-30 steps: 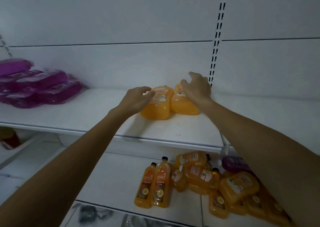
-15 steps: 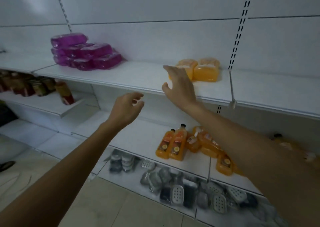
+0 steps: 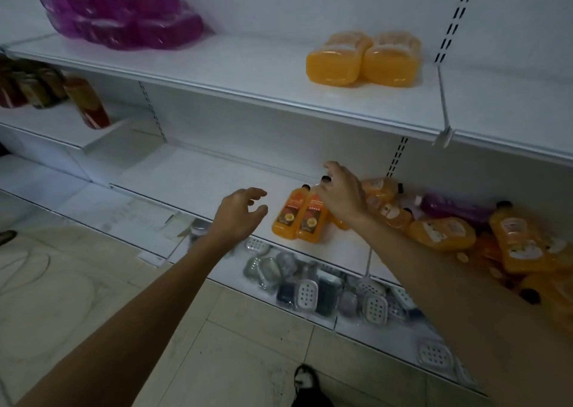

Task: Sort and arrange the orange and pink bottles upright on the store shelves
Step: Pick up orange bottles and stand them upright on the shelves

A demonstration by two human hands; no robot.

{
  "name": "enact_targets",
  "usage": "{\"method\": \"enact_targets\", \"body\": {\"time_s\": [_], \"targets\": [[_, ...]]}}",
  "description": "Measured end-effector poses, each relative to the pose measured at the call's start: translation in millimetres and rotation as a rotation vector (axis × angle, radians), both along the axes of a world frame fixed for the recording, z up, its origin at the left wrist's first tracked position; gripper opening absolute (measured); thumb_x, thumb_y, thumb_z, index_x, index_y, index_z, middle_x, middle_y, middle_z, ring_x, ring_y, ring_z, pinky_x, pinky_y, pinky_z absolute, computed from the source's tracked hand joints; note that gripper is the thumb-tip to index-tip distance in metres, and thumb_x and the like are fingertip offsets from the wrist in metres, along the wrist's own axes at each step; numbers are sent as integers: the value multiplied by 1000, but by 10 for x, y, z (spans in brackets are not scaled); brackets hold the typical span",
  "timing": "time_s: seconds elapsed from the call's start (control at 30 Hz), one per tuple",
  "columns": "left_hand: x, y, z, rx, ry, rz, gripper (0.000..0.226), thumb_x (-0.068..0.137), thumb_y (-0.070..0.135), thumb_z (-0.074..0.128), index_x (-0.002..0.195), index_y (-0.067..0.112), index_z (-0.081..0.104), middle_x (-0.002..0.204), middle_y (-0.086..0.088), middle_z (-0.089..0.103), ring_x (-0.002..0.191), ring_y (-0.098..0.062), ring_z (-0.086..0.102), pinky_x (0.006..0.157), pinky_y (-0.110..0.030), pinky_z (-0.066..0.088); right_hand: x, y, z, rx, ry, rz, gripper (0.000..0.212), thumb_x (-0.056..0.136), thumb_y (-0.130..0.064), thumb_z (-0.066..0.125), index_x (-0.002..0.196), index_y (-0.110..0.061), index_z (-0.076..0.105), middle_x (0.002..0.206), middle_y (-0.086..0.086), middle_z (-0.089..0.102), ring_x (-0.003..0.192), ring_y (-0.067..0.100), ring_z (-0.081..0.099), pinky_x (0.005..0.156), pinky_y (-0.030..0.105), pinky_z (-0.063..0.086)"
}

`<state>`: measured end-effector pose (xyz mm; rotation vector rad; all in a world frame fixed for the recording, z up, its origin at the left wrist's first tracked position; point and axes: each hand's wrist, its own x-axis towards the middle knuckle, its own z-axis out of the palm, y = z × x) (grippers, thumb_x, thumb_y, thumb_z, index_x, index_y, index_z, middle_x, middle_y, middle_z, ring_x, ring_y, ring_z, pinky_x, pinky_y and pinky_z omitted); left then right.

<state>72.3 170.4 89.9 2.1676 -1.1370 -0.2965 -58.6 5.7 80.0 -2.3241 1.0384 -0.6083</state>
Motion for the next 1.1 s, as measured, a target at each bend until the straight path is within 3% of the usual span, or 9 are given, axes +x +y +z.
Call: {"method": "enact_targets", "body": {"time_s": [0.1, 0.2, 0.37, 0.47, 0.67, 0.87, 0.97, 1.1], "targets": [[103, -309, -363, 50, 50, -5, 38, 90, 23, 59, 126, 12, 56, 128, -8, 58, 110, -21, 57, 87, -24, 41, 69, -264, -435, 95, 50, -25, 44, 90, -25, 58, 131, -18, 44, 122, 12, 57, 109, 29, 57, 83, 39, 52], [192, -579, -756, 87, 99, 5, 42, 90, 28, 59, 128, 12, 54, 127, -11, 57, 111, -24, 56, 89, -28, 43, 127, -476, -850, 233, 57, -41, 54, 87, -32, 64, 135, -24, 40, 129, 5, 56, 116, 23, 55, 90, 42, 53], [391, -933, -1412, 135, 122, 20, 55, 90, 43, 54, 134, 12, 47, 130, -14, 55, 115, -28, 54, 93, -35, 44, 256, -726, -1343, 386, 15, -75, 70, 87, -34, 65, 146, -27, 29, 137, 2, 50, 126, 21, 49, 96, 33, 45], [492, -1120, -1704, 185, 221, 64, 70, 86, 52, 53, 141, 12, 36, 138, -15, 47, 125, -30, 46, 100, -41, 40, 381, -810, -1581, 456, -25, -97, 74, 88, -33, 63, 149, -26, 21, 145, 3, 41, 131, 22, 42, 92, 27, 39], [641, -1444, -2001, 311, 338, -6, 87, 82, 42, 66, 145, 8, 17, 139, -16, 43, 125, -33, 46, 102, -43, 39, 652, -749, -1867, 542, -205, -202, 87, 83, -28, 70, 147, -35, 12, 150, 4, 28, 133, 24, 36, 99, 45, 44], [697, -1432, -2169, 472, 373, -36, 84, 70, 53, 74, 132, 11, 35, 129, -11, 51, 117, -28, 52, 99, -40, 44, 686, -747, -1887, 487, -177, -147, 93, 79, -20, 75, 147, -36, 13, 149, 2, 28, 134, 22, 34, 101, 47, 43], [732, -1303, -2148, 411, 534, 0, 78, 72, 40, 76, 132, 9, 36, 130, -13, 48, 115, -27, 52, 91, -35, 45, 662, -757, -1847, 497, -87, -48, 92, 82, -20, 72, 146, -42, 10, 152, 0, 22, 135, 21, 31, 99, 46, 44], [825, -916, -1955, 341, 780, 61, 71, 74, 29, 77, 131, 10, 39, 126, -11, 53, 110, -27, 55, 92, -38, 49, 746, -628, -1752, 550, -18, -5, 98, 82, -22, 72, 146, -44, 2, 153, -1, 19, 137, 24, 29, 101, 48, 42]]}}
